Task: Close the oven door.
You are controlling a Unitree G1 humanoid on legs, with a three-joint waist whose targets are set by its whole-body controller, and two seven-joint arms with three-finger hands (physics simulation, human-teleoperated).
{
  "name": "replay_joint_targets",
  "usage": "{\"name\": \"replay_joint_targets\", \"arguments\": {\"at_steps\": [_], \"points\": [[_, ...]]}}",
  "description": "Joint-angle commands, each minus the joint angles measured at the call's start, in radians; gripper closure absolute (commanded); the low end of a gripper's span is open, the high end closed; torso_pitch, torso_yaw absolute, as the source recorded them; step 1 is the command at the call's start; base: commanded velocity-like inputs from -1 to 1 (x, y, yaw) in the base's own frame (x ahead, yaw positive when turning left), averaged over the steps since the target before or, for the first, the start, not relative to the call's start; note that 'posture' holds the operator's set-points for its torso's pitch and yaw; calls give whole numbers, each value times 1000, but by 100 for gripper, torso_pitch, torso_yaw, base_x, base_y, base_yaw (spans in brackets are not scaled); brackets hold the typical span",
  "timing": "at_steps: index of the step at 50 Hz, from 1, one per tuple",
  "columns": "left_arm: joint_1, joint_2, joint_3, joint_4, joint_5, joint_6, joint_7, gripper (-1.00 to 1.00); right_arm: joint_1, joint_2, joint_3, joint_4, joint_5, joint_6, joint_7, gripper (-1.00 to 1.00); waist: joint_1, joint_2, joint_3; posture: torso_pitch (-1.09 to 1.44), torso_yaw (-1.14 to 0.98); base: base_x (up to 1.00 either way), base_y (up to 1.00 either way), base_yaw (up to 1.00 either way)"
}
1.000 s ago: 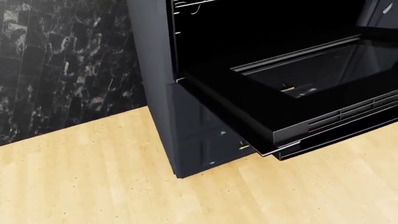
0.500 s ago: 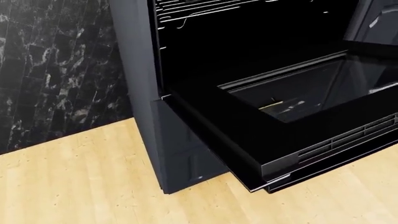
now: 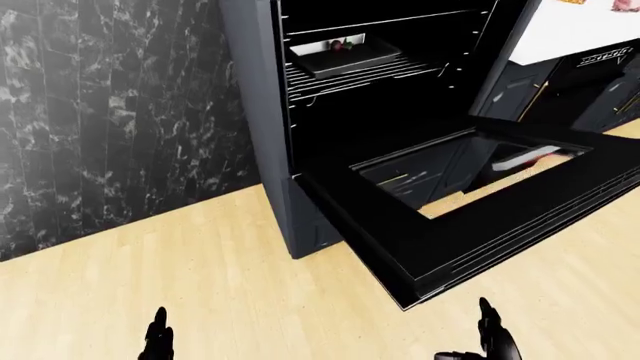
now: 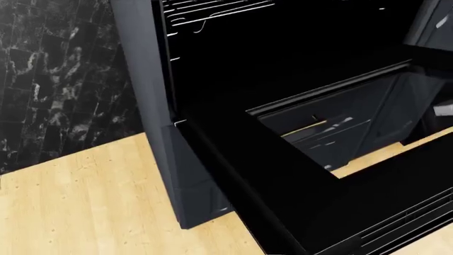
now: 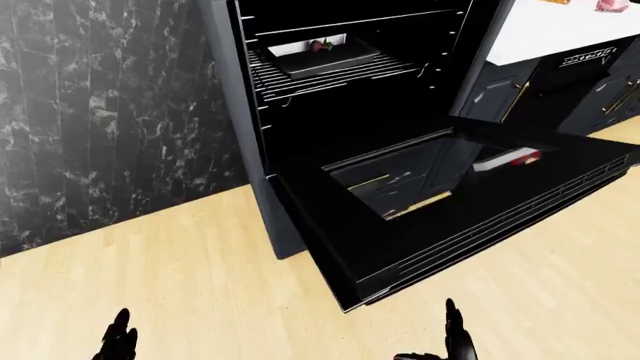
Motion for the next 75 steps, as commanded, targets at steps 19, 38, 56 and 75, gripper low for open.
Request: {"name": "replay_joint_targets", "arguments": {"at_steps": [19,38,56,75], "points": [[-1,29,16,-18,-16,-28,1,-100,-13,-4,-63,-13,173,-23,80,-100,-22,-1,-9,0,0,-6,0,-16],[-2,29,17,-18,-25,-16,-11,-100,-3,6,-11,-21,249,-18,122,-100,1,30,-18,0,0,-37,0,-99],[-1,29,13,-18,-19,-16,8,-100,3,4,-11,-18,236,-48,106,-100,-33,57,19,0,0,-10,0,-28],[-8,20,-1,-19,6,-13,37,-100,10,13,-3,-17,219,-49,123,-100,-13,-18,5,0,0,22,0,0]]}}
